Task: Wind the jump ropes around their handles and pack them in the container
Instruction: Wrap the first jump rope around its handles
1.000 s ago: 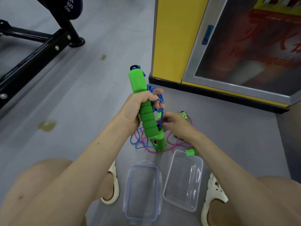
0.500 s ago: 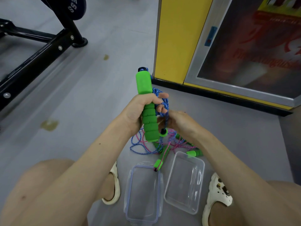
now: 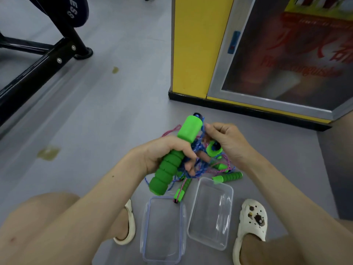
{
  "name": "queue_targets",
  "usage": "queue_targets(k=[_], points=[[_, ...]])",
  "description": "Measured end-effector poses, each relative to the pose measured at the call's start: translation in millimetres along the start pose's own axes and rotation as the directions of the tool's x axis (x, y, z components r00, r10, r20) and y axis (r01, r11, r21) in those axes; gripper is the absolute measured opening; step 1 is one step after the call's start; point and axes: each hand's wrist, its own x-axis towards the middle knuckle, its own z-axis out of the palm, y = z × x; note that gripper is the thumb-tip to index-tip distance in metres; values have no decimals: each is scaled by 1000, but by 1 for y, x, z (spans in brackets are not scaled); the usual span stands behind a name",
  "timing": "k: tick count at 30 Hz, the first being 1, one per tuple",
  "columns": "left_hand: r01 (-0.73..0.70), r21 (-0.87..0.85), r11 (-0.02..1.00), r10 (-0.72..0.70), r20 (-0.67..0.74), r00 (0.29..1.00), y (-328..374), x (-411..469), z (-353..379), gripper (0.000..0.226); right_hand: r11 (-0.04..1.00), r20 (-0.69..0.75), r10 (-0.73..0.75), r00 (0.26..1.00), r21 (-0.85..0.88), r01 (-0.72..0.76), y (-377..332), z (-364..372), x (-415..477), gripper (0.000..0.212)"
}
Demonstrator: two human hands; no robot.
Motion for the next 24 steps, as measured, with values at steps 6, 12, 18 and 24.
queue_targets(k=[6, 12, 18, 24], points=[[-225, -298, 927, 269, 114, 956, -1, 18, 10, 57, 986, 74, 139, 987, 78, -145, 3, -2, -11, 42], [-314, -306, 899, 294, -111, 949, 4, 29, 19, 72, 938, 69, 333, 940, 75, -338, -1, -4, -22, 34], [-408, -296, 864, 328, -283, 901, 10, 33, 11, 38, 835, 242, 428, 871, 263, -483, -1, -14, -34, 76], [-273, -393, 878, 266, -74, 961, 1, 35, 30, 57, 708, 246, 392, 886, 535, -461, -1, -12, -48, 35]])
